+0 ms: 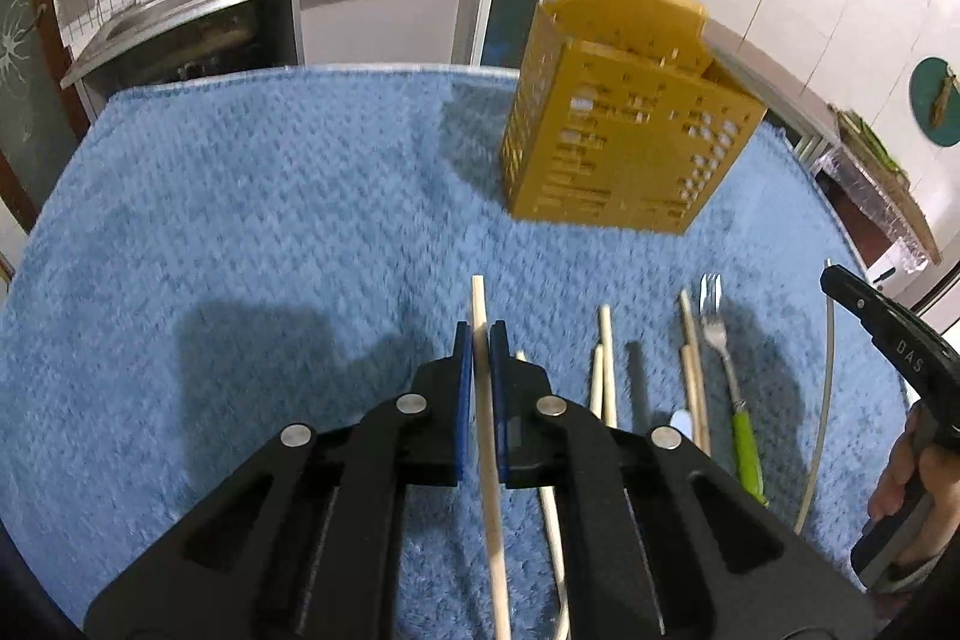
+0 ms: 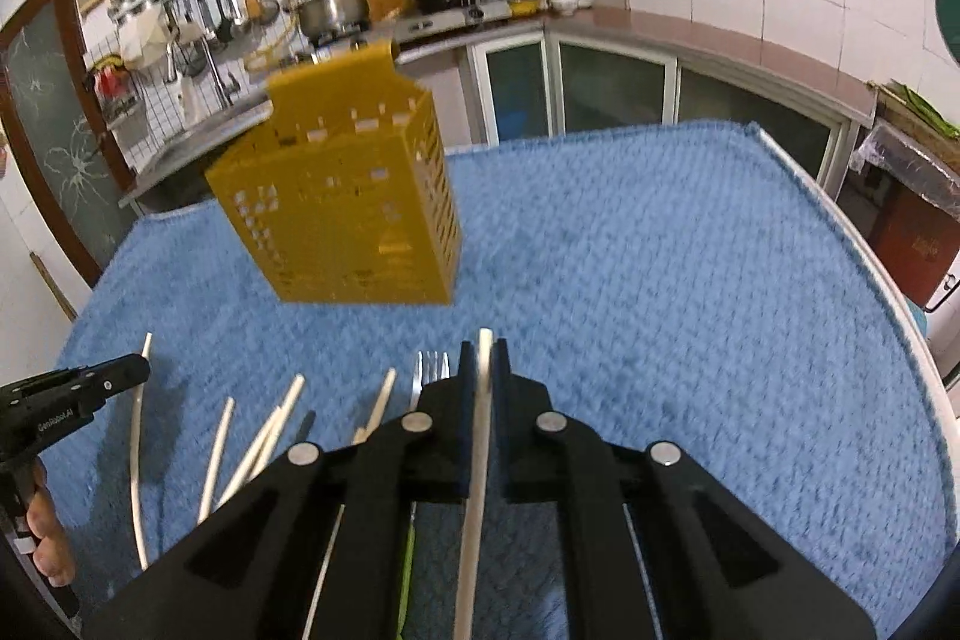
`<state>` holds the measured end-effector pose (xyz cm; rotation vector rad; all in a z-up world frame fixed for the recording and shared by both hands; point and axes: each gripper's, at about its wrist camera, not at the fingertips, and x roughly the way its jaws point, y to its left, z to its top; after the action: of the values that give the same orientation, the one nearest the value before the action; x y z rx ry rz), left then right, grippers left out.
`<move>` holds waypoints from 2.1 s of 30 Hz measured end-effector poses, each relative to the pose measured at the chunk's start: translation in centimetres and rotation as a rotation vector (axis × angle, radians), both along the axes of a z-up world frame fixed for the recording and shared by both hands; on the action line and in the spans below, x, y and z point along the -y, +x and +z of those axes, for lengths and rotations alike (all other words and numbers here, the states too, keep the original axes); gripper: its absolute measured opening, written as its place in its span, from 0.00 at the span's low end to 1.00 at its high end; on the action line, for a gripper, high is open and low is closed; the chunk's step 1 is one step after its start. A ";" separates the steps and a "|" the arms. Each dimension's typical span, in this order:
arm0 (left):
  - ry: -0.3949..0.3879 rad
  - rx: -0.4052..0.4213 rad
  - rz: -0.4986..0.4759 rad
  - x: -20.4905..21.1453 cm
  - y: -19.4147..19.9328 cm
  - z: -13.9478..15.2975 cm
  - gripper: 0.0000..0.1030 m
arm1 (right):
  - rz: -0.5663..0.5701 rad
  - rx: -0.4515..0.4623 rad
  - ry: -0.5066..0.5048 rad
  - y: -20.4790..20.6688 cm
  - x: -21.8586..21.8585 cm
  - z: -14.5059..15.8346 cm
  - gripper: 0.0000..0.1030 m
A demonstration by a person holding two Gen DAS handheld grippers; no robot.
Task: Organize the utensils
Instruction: 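Lift both chopsticks and carry them over the yellow utensil holder, then lower both chopsticks into the holder and open both tools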
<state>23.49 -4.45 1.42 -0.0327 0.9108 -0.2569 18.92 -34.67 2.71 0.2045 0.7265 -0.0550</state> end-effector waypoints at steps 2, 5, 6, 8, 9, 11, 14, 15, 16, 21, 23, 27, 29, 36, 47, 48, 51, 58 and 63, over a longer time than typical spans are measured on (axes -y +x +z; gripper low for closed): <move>-0.013 0.035 0.002 -0.2 -0.2 1.2 0.04 | -0.002 0.039 -0.005 -0.3 0.2 1.0 0.05; -0.048 0.104 -0.010 -0.3 -0.5 3.0 0.04 | -0.004 0.092 -0.009 -0.6 0.4 2.3 0.05; -0.055 0.138 -0.012 -0.2 -0.7 3.6 0.04 | -0.005 0.117 -0.013 -0.8 0.4 2.9 0.05; -0.062 0.199 -0.014 0.0 -1.0 4.9 0.04 | -0.008 0.158 -0.022 -1.1 0.5 3.9 0.05; -0.068 0.224 -0.013 0.0 -1.1 5.4 0.04 | -0.009 0.184 -0.027 -1.3 0.6 4.7 0.05; -0.086 0.270 -0.019 0.2 -1.1 6.7 0.04 | -0.008 0.226 -0.038 -1.4 0.6 5.9 0.05; -0.097 0.332 -0.026 0.6 -0.6 8.7 0.04 | -0.010 0.293 -0.053 -1.4 0.5 7.9 0.05; -0.105 0.348 -0.024 0.7 -0.4 9.4 0.04 | -0.010 0.307 -0.054 -1.2 0.5 8.5 0.05; -0.113 0.362 -0.027 0.8 -0.1 10.1 0.04 | -0.009 0.330 -0.055 -0.9 0.6 9.4 0.05; -0.125 0.434 -0.033 2.0 1.6 13.6 0.04 | -0.025 0.423 -0.048 1.3 1.0 13.8 0.05; -0.131 0.469 -0.029 2.4 2.3 15.6 0.04 | -0.030 0.462 -0.046 2.5 1.1 15.9 0.05; -0.148 0.504 -0.029 2.8 3.4 19.0 0.04 | -0.037 0.532 -0.053 4.9 0.7 19.3 0.05; -0.143 0.532 -0.032 3.3 3.9 20.8 0.04 | -0.040 0.560 -0.059 6.0 0.3 20.8 0.05; -0.137 0.584 -0.028 4.4 5.4 24.2 0.04 | -0.065 0.640 -0.080 9.6 -0.8 22.2 0.05; -0.082 0.479 -0.067 6.9 9.2 14.4 0.04 | 0.005 0.584 -0.133 12.4 -1.7 13.4 0.05; -0.066 0.472 -0.067 7.1 9.3 13.6 0.04 | 0.012 0.573 -0.131 12.6 -1.8 12.7 0.05; -0.032 0.432 -0.062 7.3 9.9 11.0 0.04 | 0.034 0.523 -0.105 13.2 -1.6 10.6 0.05; -0.013 0.348 -0.029 6.4 10.9 7.6 0.07 | 0.051 0.424 -0.121 14.0 -2.3 7.6 0.06; -0.027 0.361 0.000 5.2 9.2 8.7 0.61 | 0.039 0.387 -0.074 12.5 -1.7 7.9 0.64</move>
<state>32.69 -9.69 10.17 -0.0113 0.5488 -0.2648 31.39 -32.99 10.61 0.1243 0.3415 -0.0042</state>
